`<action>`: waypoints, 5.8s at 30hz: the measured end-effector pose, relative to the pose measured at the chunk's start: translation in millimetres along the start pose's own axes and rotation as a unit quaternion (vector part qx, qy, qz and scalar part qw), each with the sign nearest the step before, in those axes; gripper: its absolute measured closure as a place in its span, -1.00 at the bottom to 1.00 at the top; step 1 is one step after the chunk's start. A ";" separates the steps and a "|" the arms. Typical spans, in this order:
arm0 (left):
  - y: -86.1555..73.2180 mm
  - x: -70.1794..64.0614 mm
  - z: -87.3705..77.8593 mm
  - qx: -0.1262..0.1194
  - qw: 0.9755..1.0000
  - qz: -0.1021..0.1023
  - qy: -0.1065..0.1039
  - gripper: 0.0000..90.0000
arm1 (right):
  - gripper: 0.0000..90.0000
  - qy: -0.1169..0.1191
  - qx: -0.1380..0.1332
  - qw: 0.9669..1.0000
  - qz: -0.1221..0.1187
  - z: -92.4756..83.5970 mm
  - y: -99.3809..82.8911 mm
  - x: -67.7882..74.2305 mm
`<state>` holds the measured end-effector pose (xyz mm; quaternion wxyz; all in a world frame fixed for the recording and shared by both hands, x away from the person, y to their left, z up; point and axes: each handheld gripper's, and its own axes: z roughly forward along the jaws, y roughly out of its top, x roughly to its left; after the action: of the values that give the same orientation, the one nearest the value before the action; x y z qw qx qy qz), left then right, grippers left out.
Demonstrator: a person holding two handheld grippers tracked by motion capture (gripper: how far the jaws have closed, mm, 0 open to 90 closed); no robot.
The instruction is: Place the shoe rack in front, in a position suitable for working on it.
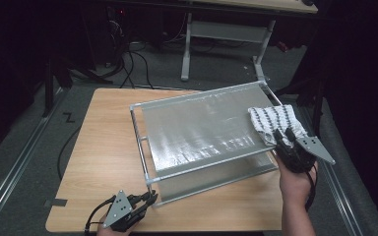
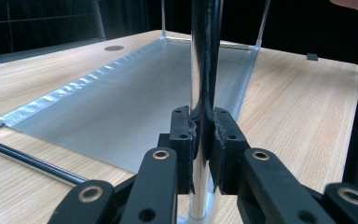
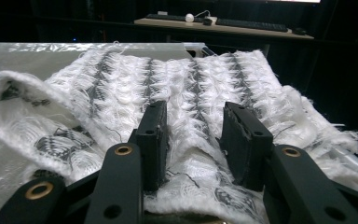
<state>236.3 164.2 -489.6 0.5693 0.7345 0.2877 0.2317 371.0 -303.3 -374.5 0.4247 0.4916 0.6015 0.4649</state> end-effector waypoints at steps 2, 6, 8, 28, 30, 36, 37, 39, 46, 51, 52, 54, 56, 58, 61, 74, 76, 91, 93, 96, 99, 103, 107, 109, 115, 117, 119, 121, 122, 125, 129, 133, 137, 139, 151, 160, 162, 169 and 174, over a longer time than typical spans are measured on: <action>0.0 0.1 0.1 0.000 1.000 0.001 0.000 0.79 | 0.35 0.004 -0.003 1.000 -0.001 -0.2 -0.7 3.4; -0.1 0.1 0.2 -0.001 1.000 -0.001 -0.001 0.79 | 0.37 0.020 -0.008 1.000 -0.004 -2.3 -2.2 14.2; -0.2 0.1 0.2 -0.001 1.000 -0.001 -0.001 0.79 | 0.37 0.028 -0.011 1.000 -0.004 -3.6 -2.9 20.3; 0.2 -0.1 0.2 0.001 1.000 -0.001 0.000 0.79 | 0.40 0.124 -0.027 0.992 -0.009 -26.7 -8.0 123.2; 0.2 -0.1 0.2 0.001 1.000 -0.001 0.000 0.79 | 0.40 0.133 -0.029 0.991 -0.011 -27.9 -8.4 133.7; 0.0 -0.2 0.2 0.000 1.000 0.000 0.000 0.79 | 0.44 0.160 -0.034 0.986 -0.016 -35.2 -9.3 164.7; 0.0 -0.2 0.3 0.000 1.000 0.000 0.000 0.79 | 0.44 0.166 -0.035 0.985 -0.016 -36.4 -9.3 169.2; 0.2 -0.3 0.2 0.001 1.000 0.001 0.000 0.79 | 0.44 0.180 -0.035 0.983 -0.017 -38.9 -9.0 177.5; 0.2 -0.3 0.4 0.001 1.000 0.001 0.001 0.79 | 0.44 0.226 -0.036 0.973 -0.030 -49.6 -7.9 208.9; 0.0 -0.1 0.4 0.000 1.000 -0.001 0.000 0.79 | 0.44 0.252 -0.034 0.967 -0.034 -52.7 -6.9 228.1; 0.0 -0.1 0.4 0.000 1.000 -0.001 0.000 0.79 | 0.44 0.257 -0.034 0.965 -0.034 -52.8 -6.8 231.5; -0.1 0.0 0.4 0.000 1.000 -0.001 -0.001 0.79 | 0.44 0.264 -0.032 0.963 -0.032 -54.0 -6.4 238.1; 0.0 0.0 0.4 0.000 1.000 -0.001 -0.001 0.79 | 0.43 0.276 -0.032 0.960 -0.036 -55.9 -5.7 246.3; 0.0 0.0 0.4 0.000 1.000 -0.001 -0.001 0.79 | 0.43 0.281 -0.033 0.958 -0.043 -57.9 -5.4 252.6; 0.0 -0.1 0.4 0.001 1.000 -0.001 0.000 0.79 | 0.42 0.284 -0.032 0.957 -0.056 -61.1 -3.8 261.6; 0.1 0.0 0.4 0.001 1.000 -0.002 -0.001 0.79 | 0.41 0.280 -0.038 0.957 -0.062 -61.6 -4.6 261.5; -0.1 0.2 0.3 0.000 1.000 -0.003 -0.002 0.79 | 0.41 0.274 -0.038 0.959 -0.062 -60.7 -5.1 258.2; -0.3 0.4 0.6 0.000 1.000 -0.004 -0.002 0.79 | 0.38 0.229 -0.036 0.971 -0.051 -54.0 -6.5 213.4; -0.2 0.5 0.7 0.000 1.000 -0.004 -0.002 0.79 | 0.38 0.219 -0.035 0.974 -0.046 -52.1 -6.7 204.3; -0.2 0.4 0.7 0.000 1.000 -0.004 -0.002 0.79 | 0.38 0.203 -0.033 0.978 -0.044 -49.3 -6.6 189.5; -0.3 0.3 0.7 0.000 1.000 -0.004 -0.002 0.79 | 0.38 0.184 -0.033 0.982 -0.042 -46.9 -6.7 173.9; -0.2 0.2 0.7 0.000 1.000 -0.003 -0.001 0.79 | 0.38 0.162 -0.028 0.986 -0.038 -43.1 -6.2 155.4; -0.3 0.2 0.7 -0.001 1.000 -0.004 -0.001 0.79 | 0.38 0.138 -0.024 0.989 -0.038 -38.3 -5.3 136.0; -0.3 0.3 0.7 -0.001 1.000 -0.004 -0.002 0.79 | 0.38 0.129 -0.022 0.991 -0.035 -36.0 -5.1 126.1; -0.2 0.2 0.7 0.000 1.000 -0.003 -0.001 0.79 | 0.38 0.102 -0.017 0.994 -0.027 -29.4 -5.0 99.2; -0.1 0.1 0.7 0.000 1.000 -0.003 -0.001 0.79 | 0.38 0.094 -0.016 0.995 -0.025 -27.4 -4.7 92.4; -0.1 0.1 0.7 0.000 1.000 -0.003 -0.001 0.79 | 0.38 0.088 -0.015 0.996 -0.023 -25.6 -4.5 86.1; 0.0 0.1 0.6 0.000 1.000 -0.003 -0.001 0.79 | 0.38 0.082 -0.015 0.996 -0.022 -24.3 -4.4 80.9; 0.0 0.1 0.6 0.000 1.000 -0.003 -0.001 0.79 | 0.38 0.077 -0.015 0.997 -0.022 -23.7 -4.4 78.0; 0.0 0.0 0.6 0.000 1.000 -0.003 -0.001 0.79 | 0.38 0.065 -0.012 0.998 -0.020 -21.6 -4.0 68.3; 0.0 0.0 0.6 0.000 1.000 -0.002 0.000 0.79 | 0.38 0.051 -0.009 0.998 -0.022 -19.1 -3.1 55.8; 0.0 -0.1 0.6 0.001 1.000 -0.003 0.000 0.79 | 0.38 0.035 -0.005 0.999 -0.022 -17.1 -2.0 43.4; 0.1 -0.1 0.6 0.001 1.000 -0.003 0.001 0.79 | 0.39 0.020 -0.002 1.000 -0.021 -15.8 -1.3 31.1; 0.1 0.1 0.7 0.001 1.000 -0.003 0.000 0.79 | 0.39 0.011 -0.001 1.000 -0.022 -14.6 -0.8 25.3; 0.2 0.0 0.7 0.001 1.000 -0.003 0.001 0.79 | 0.39 -0.021 0.011 1.000 -0.012 -10.5 2.2 -6.3; -0.1 0.3 0.8 0.000 1.000 -0.005 0.000 0.79 | 0.34 -0.018 0.014 1.000 -0.005 -9.6 4.2 -5.8; -0.1 0.3 0.8 0.000 1.000 -0.005 0.000 0.79 | 0.34 -0.016 0.013 1.000 -0.003 -9.2 4.6 -5.5; -0.4 0.2 0.8 -0.001 1.000 -0.006 0.000 0.79 | 0.34 0.001 0.012 1.000 0.004 -8.8 2.7 -2.6; -0.4 0.1 0.8 -0.001 1.000 -0.007 0.001 0.79 | 0.35 0.021 0.009 1.000 0.005 -12.5 1.4 8.4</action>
<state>236.9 163.8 -490.2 0.5715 0.7317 0.2927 0.2287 357.8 -296.6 -371.0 0.4054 0.4882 0.6123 0.4717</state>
